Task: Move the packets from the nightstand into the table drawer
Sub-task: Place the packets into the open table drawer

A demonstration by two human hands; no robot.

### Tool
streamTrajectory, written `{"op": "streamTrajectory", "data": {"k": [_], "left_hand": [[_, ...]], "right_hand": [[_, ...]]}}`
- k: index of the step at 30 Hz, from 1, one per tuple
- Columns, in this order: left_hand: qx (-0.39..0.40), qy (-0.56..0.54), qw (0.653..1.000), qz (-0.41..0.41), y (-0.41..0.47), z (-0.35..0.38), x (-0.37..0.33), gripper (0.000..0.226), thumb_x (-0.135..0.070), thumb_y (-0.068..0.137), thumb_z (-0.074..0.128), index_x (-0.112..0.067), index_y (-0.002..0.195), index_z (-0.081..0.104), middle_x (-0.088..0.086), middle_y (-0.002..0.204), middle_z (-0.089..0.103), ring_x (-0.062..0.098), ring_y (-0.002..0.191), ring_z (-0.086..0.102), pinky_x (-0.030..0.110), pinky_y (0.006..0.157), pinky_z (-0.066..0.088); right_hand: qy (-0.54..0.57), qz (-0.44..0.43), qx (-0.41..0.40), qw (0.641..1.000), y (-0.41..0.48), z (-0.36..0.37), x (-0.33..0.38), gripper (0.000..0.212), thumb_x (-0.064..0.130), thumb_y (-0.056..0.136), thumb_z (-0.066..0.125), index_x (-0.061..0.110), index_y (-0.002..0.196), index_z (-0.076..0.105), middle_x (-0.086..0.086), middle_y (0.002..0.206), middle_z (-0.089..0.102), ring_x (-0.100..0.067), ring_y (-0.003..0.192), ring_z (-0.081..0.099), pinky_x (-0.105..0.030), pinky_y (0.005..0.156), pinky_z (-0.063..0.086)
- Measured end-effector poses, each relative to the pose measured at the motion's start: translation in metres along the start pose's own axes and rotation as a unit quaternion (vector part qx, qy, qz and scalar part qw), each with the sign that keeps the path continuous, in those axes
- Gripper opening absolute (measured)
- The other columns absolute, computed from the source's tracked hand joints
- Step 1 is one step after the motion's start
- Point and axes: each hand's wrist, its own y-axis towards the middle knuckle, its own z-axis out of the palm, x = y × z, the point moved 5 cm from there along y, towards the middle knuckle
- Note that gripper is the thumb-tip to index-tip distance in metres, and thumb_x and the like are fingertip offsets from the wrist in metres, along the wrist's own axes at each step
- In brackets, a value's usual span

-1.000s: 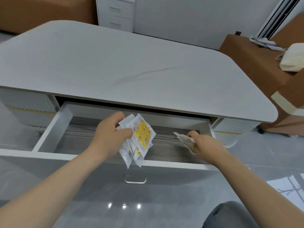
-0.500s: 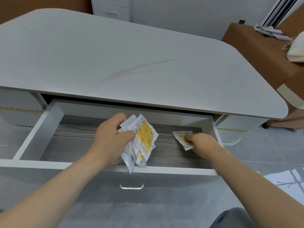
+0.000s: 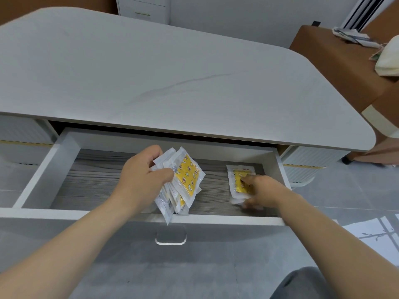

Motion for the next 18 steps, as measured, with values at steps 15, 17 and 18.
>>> {"op": "streamTrajectory", "data": {"k": [15, 17, 18], "left_hand": [[0.0, 0.011, 1.0, 0.004, -0.012, 0.003, -0.013, 0.025, 0.001, 0.076, 0.063, -0.005, 0.068, 0.04, 0.01, 0.067, 0.05, 0.017, 0.057, 0.041, 0.027, 0.051, 0.027], [-0.002, 0.012, 1.0, 0.003, -0.014, 0.004, -0.016, 0.026, 0.001, 0.075, 0.063, -0.007, 0.067, 0.039, 0.011, 0.068, 0.05, 0.018, 0.058, 0.042, 0.027, 0.051, 0.027], [-0.003, 0.011, 1.0, 0.0, -0.016, 0.005, -0.017, 0.027, 0.001, 0.075, 0.063, -0.008, 0.067, 0.039, 0.012, 0.069, 0.051, 0.019, 0.059, 0.042, 0.027, 0.051, 0.027]], "right_hand": [[0.211, 0.055, -0.169, 0.961, -0.078, -0.024, -0.018, 0.039, 0.038, 0.083, 0.07, 0.025, 0.119, 0.062, 0.008, 0.112, 0.066, -0.008, 0.091, 0.063, -0.026, 0.08, 0.051], [0.228, 0.056, -0.187, 0.954, -0.079, -0.022, -0.02, 0.039, 0.039, 0.081, 0.071, 0.025, 0.117, 0.063, 0.01, 0.108, 0.067, -0.006, 0.088, 0.063, -0.027, 0.079, 0.052], [0.229, 0.054, -0.191, 0.953, -0.079, -0.021, -0.02, 0.036, 0.039, 0.081, 0.07, 0.025, 0.114, 0.063, 0.01, 0.106, 0.067, -0.005, 0.087, 0.063, -0.027, 0.079, 0.053]]}}
